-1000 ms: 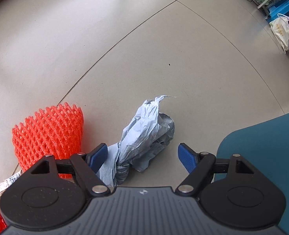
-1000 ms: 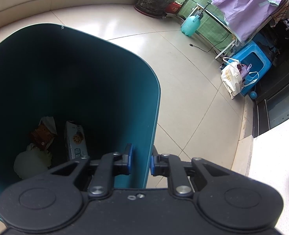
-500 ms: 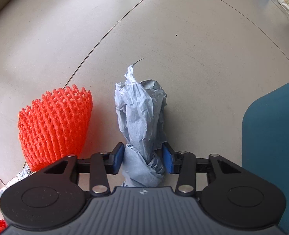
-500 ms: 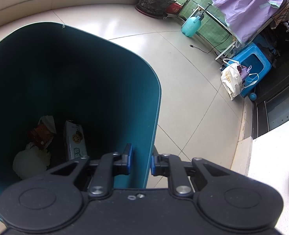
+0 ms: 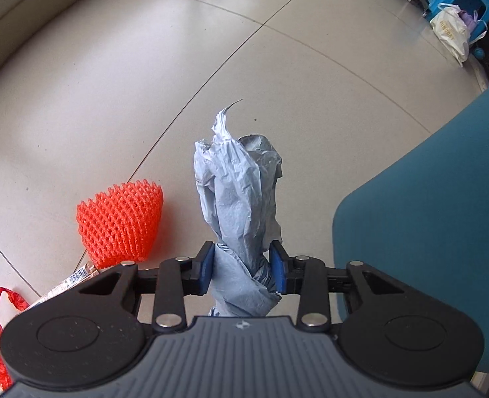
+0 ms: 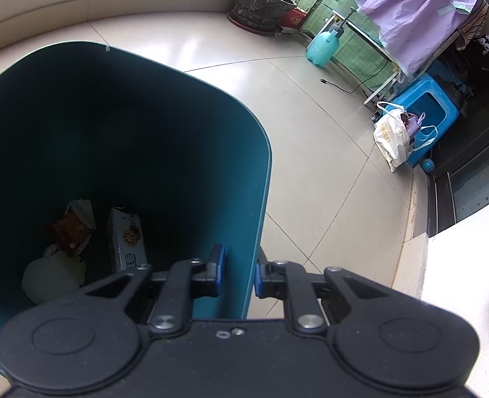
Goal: Collect trash
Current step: 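Carry the grey bag over the teal bin and open the left gripper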
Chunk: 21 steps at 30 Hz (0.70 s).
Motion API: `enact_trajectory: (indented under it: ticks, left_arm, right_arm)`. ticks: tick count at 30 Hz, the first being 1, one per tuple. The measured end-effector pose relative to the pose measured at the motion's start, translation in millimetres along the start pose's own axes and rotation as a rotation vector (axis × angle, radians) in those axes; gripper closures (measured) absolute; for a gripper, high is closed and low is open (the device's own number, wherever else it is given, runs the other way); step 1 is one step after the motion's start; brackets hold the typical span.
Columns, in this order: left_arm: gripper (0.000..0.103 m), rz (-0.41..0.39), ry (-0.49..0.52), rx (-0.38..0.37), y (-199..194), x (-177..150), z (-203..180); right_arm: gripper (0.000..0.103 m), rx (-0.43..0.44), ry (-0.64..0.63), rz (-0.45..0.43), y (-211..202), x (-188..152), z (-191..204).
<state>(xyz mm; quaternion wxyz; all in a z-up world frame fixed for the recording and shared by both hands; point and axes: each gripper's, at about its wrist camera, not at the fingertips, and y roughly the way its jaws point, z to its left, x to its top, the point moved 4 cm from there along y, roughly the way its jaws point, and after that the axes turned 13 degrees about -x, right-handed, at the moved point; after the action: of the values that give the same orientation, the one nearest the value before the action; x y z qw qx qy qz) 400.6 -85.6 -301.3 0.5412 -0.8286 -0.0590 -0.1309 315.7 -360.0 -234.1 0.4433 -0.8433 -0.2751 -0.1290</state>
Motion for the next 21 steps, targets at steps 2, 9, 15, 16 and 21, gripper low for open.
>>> enact_trajectory:
  ticks: [2, 9, 15, 16, 21]
  left_arm:
    - [0.069, -0.025, 0.026, -0.023, -27.2, -3.7, -12.9]
    - [0.069, -0.088, 0.118, -0.060, -100.0, 2.9, -62.3]
    - [0.069, -0.129, 0.215, -0.164, -149.5, 5.7, -111.9]
    - [0.069, -0.135, 0.235, -0.177, -157.2, 5.5, -123.7]
    - [0.069, -0.137, 0.302, -0.255, -172.0, 7.9, -170.7]
  right_arm:
    - [0.087, 0.002, 0.006, -0.001, -0.1, 0.2, -1.4]
    - [0.088, 0.008, 0.020, -0.004, 0.8, -0.1, -3.1]
    - [0.088, 0.006, 0.015, -0.008, 1.0, 0.5, -4.7]
    - [0.088, 0.006, 0.015, -0.008, 1.0, 0.0, -4.1]
    - [0.088, 0.010, 0.024, -0.009, 1.2, -0.1, -2.7]
